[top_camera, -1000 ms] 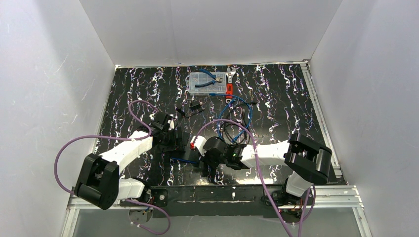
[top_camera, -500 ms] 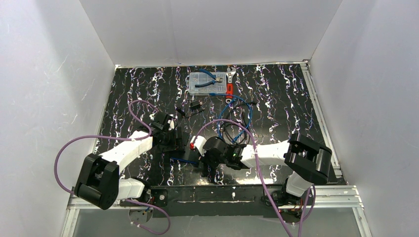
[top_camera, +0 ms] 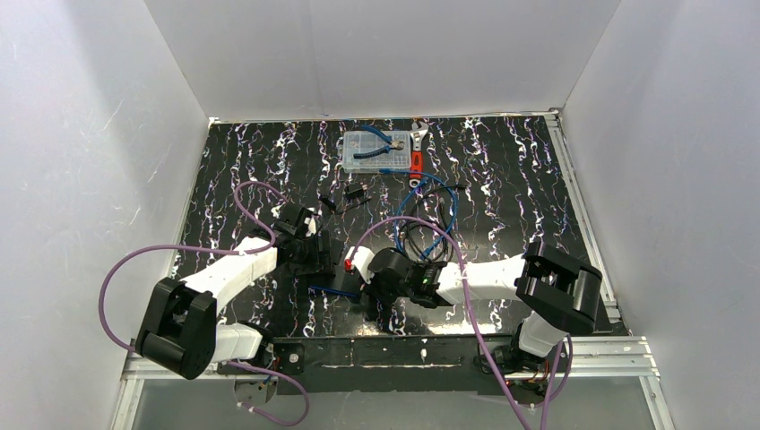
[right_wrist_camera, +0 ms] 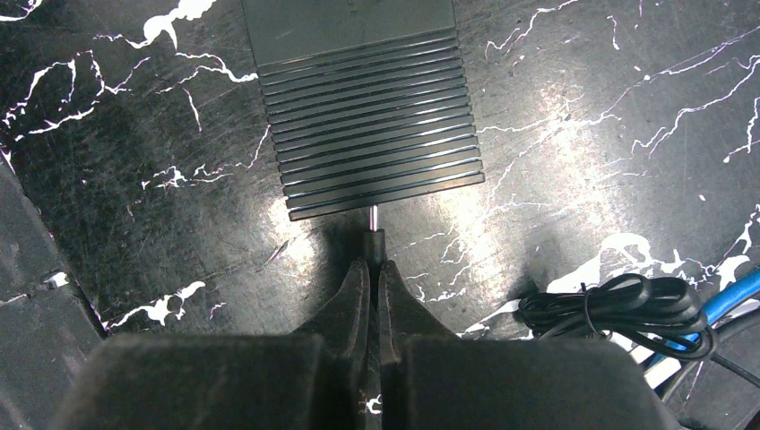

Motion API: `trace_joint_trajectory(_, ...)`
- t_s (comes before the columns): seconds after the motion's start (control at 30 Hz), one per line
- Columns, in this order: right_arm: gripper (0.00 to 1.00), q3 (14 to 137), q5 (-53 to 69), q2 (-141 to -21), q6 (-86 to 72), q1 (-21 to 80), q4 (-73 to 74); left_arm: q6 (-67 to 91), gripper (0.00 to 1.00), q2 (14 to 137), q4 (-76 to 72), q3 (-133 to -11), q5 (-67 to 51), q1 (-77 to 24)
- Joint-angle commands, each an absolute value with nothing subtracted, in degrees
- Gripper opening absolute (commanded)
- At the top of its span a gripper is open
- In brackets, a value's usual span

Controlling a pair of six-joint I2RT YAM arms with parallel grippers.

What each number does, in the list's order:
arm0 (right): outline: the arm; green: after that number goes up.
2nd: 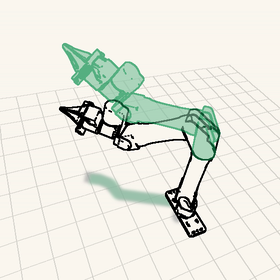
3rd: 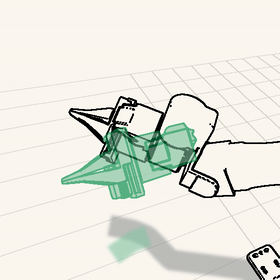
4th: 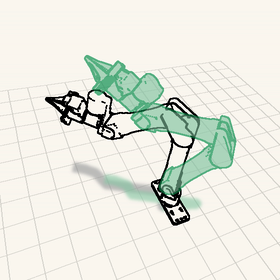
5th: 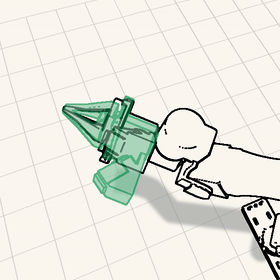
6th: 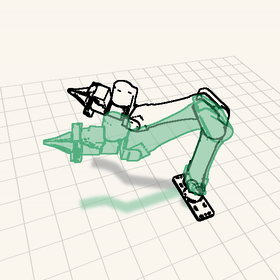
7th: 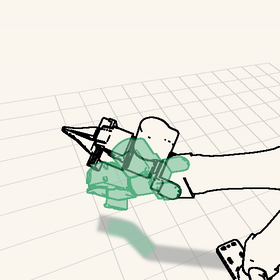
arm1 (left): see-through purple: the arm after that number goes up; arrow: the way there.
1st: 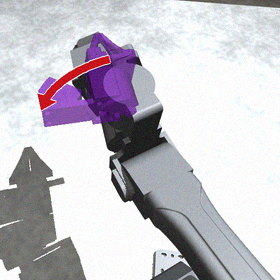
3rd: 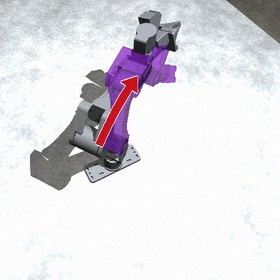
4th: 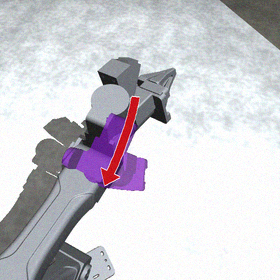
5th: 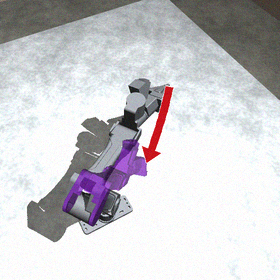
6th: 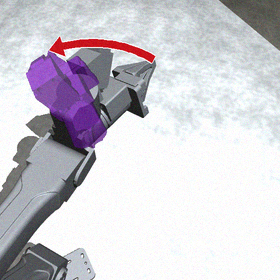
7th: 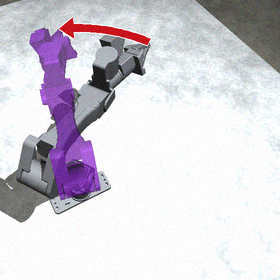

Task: Insert the plug into the switch port
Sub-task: Insert the power into the switch port.

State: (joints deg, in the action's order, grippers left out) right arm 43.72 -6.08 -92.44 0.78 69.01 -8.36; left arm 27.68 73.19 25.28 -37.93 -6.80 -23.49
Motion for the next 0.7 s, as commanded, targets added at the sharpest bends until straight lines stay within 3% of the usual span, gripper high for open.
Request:
trace_joint_trajectory(0.0,0.01,44.3,-5.0,-91.2,1.3,68.9,-12.0,27.4,0.69,73.2,25.5,-38.2,-7.2,-23.8)
trace_joint_trajectory(0.67,0.01,44.0,-4.1,-90.4,1.2,68.9,-13.0,27.3,0.68,73.7,25.5,-38.3,-7.0,-24.0)
